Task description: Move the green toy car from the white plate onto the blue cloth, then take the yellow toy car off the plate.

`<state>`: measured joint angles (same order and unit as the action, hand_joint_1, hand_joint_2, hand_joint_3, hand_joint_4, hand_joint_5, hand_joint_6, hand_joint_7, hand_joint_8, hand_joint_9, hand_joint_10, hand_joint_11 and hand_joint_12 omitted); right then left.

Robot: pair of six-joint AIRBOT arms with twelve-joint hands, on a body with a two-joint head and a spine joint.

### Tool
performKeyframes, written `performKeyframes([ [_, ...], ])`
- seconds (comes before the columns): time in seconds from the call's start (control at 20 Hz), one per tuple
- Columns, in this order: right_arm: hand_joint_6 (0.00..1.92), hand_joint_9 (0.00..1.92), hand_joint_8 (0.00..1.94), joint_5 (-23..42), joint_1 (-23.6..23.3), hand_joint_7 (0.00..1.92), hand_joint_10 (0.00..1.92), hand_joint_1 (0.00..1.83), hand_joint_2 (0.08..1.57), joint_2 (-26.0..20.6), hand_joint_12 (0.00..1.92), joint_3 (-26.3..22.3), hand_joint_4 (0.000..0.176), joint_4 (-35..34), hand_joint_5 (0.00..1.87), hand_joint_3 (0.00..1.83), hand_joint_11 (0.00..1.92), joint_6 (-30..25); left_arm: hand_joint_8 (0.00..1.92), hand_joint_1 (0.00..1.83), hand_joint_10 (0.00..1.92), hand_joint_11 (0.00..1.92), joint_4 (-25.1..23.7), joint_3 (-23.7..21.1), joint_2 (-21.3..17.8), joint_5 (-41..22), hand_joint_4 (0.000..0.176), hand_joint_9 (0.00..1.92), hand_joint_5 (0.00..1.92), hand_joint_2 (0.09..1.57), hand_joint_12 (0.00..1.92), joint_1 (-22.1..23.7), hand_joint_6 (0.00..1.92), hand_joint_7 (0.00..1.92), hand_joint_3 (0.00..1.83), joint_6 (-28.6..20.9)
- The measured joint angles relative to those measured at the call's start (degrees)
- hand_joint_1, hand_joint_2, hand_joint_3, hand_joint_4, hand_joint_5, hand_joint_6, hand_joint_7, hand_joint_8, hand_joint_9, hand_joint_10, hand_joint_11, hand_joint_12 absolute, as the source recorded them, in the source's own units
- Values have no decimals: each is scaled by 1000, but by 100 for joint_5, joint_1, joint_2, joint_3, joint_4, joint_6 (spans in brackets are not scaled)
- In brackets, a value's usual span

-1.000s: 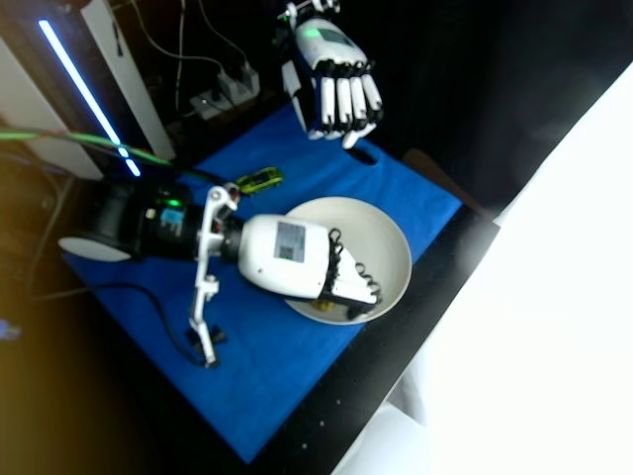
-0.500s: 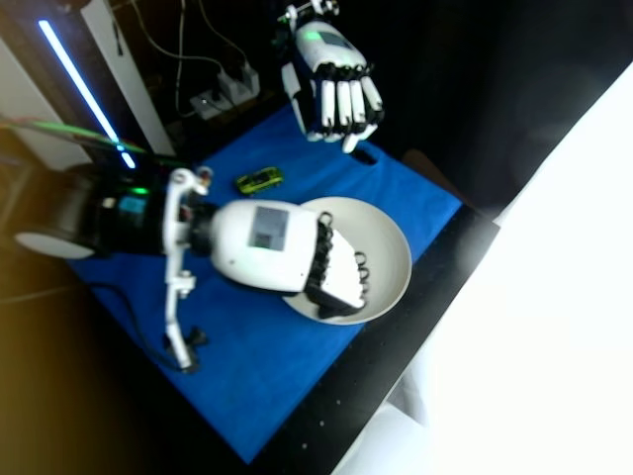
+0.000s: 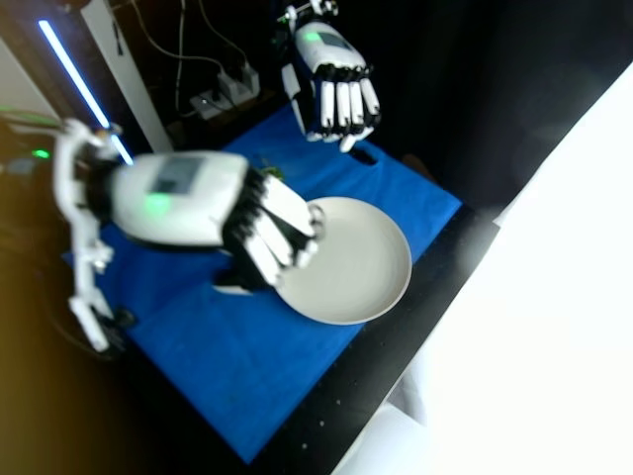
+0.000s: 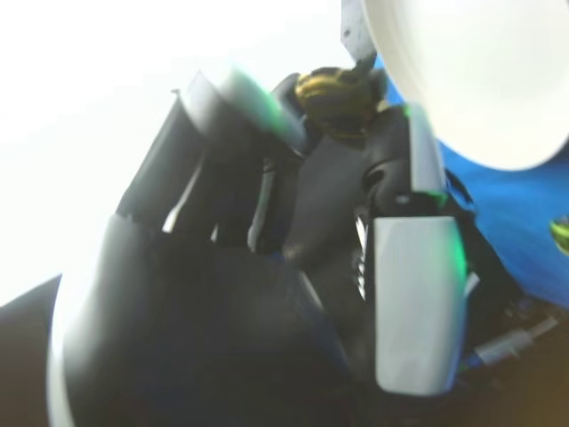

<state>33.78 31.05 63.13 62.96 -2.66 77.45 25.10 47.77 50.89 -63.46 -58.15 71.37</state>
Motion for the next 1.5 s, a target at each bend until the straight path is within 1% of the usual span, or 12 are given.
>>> performKeyframes([
  [0.2,1053,891,884,396,481,1060,1283,1384,1114,-424,1543,-540,0,173,882,0,729,0,1592,1106,1171,241,63,-13,-48,-125,0,473,755,1293,1705,-76,1334,573,0,0],
  [0.3,732,1113,970,533,745,1119,1174,1315,1074,-542,1506,-719,0,184,1023,0,1018,2,1603,1109,1214,268,74,-52,-59,-153,0,481,758,1291,1725,-107,1316,575,0,2],
  [0.4,770,1180,1221,564,979,1026,1434,1279,1115,-551,1738,-780,0,179,966,4,1124,-7,1631,1105,1309,269,103,-81,-59,-212,0,472,738,1296,1789,-168,1310,584,0,0],
  [0.6,872,922,901,568,1115,1120,1116,1259,1075,-516,1588,-767,0,28,1008,0,752,-11,1680,1105,1432,232,195,-81,-59,-247,0,419,736,1307,1901,-208,1312,550,0,0],
  [0.85,46,389,194,439,1355,536,705,992,840,-415,1496,-761,0,-146,517,0,144,-28,1636,1106,1470,284,184,-107,-70,-278,0,445,731,1295,1912,-208,1306,598,0,0],
  [1.1,5,406,26,542,1355,566,576,1091,835,-481,1511,-798,0,-236,492,0,137,-33,1648,1119,1551,331,181,-118,-83,-337,0,464,742,1287,1921,-269,1261,618,0,-42],
  [1.2,6,218,100,748,1438,609,1141,852,898,-654,1750,-898,0,-302,494,24,18,-44,1588,1100,1431,325,212,-142,-120,-400,16,495,718,1292,1875,-291,1342,616,1,-55],
  [1.25,36,204,539,970,1504,478,1289,777,910,-813,1829,-984,0,-442,518,22,45,-42,1588,1092,1388,309,221,-142,-138,-442,23,490,700,1299,1852,-293,1371,611,1,-55],
  [1.35,303,80,969,1676,1731,255,1346,824,976,-1139,1917,-1176,0,-697,413,28,1,-42,1585,1071,1236,314,205,-142,-203,-553,31,495,612,1322,1749,-293,1474,628,0,-74],
  [1.4,528,200,1012,2072,1878,315,1313,924,1029,-1296,1863,-1285,0,-841,341,28,71,-42,1545,1087,1000,378,199,-149,-258,-623,0,564,532,1328,1574,-293,1535,688,0,-166],
  [1.45,675,283,930,2706,2129,364,1221,959,1087,-1469,1780,-1408,0,-1082,275,40,159,-44,875,836,860,380,177,-146,-337,-765,136,587,550,1342,1480,-293,1588,617,0,-229],
  [1.5,882,246,970,3257,2330,288,1247,977,1142,-1567,1781,-1491,0,-1325,143,39,136,-74,513,777,745,406,179,-146,-413,-896,168,630,545,1349,1397,-293,1612,682,0,-232],
])
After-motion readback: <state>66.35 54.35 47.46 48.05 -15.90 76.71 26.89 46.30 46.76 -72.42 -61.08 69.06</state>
